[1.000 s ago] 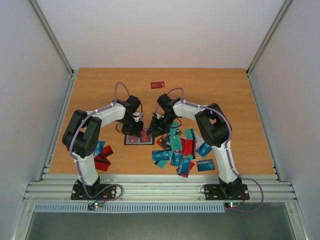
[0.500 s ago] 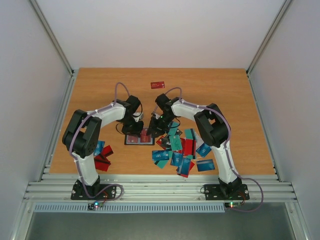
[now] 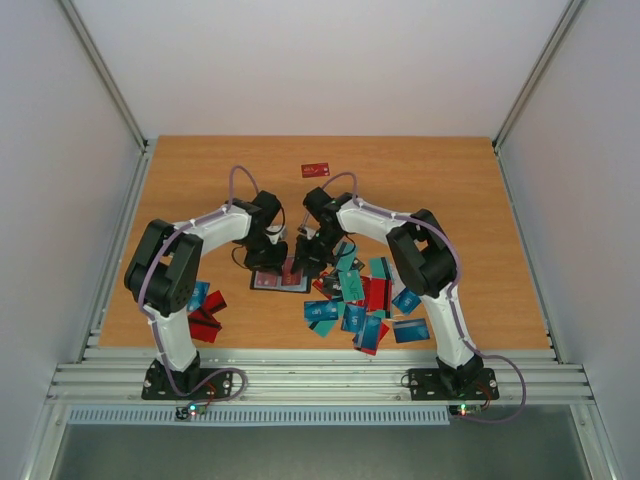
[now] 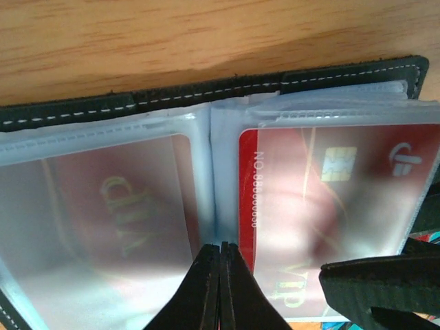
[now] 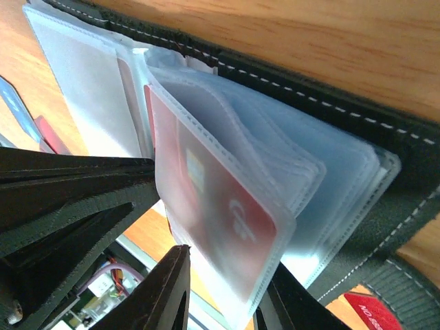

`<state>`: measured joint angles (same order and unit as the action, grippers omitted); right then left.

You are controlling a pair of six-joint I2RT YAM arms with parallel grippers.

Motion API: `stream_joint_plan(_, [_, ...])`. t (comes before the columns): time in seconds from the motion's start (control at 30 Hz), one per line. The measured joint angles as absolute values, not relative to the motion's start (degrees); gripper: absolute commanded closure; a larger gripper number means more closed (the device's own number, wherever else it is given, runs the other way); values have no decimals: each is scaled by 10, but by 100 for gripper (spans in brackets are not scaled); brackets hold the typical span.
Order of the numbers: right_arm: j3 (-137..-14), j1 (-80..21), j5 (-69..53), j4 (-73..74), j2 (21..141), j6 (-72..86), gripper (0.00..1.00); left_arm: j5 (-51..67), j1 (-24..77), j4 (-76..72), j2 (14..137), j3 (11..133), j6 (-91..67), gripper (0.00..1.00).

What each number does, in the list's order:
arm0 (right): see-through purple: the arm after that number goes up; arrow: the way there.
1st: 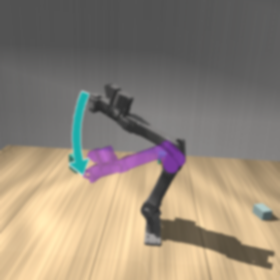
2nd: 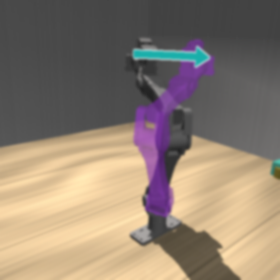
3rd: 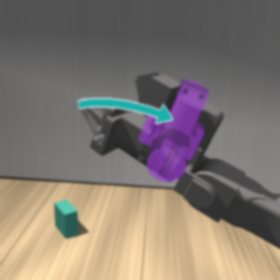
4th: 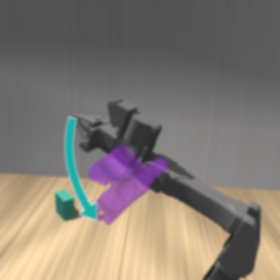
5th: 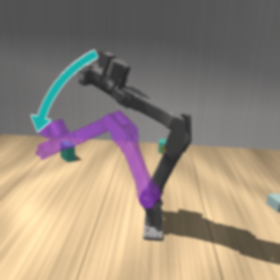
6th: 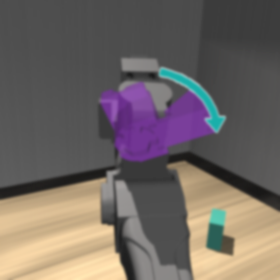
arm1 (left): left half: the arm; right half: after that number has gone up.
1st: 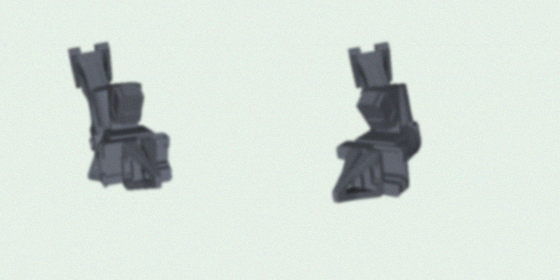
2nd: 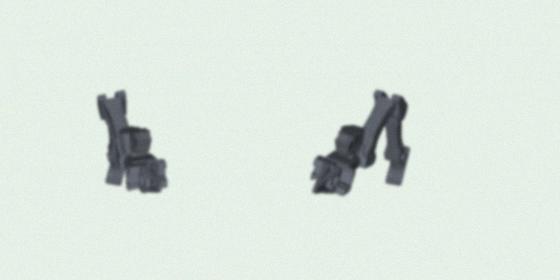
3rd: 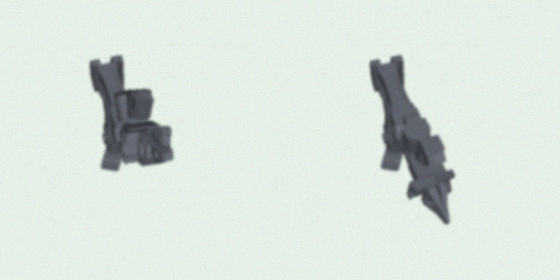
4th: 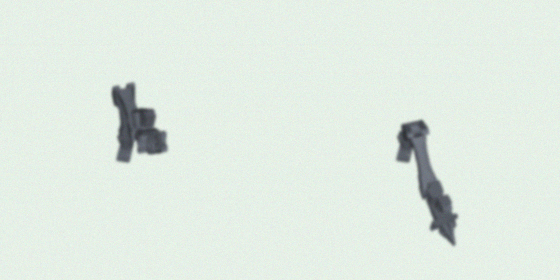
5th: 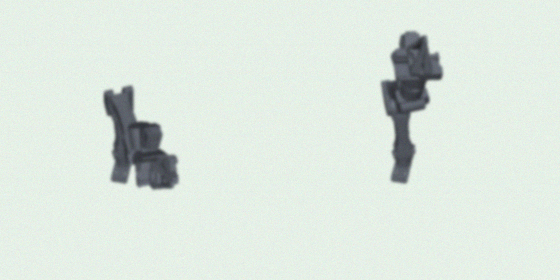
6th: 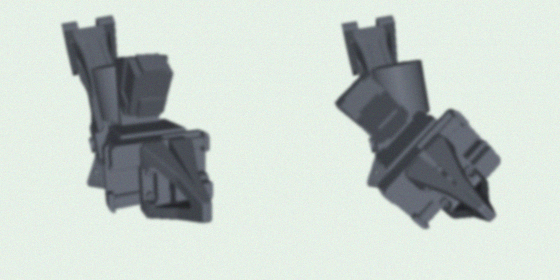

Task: Put the credit cards into the card holder

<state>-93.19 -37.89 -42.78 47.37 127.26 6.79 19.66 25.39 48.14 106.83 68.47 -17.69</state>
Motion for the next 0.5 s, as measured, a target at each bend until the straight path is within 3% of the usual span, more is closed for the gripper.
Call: stream_joint_plan(0.5, [-937, -383, -414, 485, 1268, 64, 74, 221, 243, 491, 1035, 708, -205, 98])
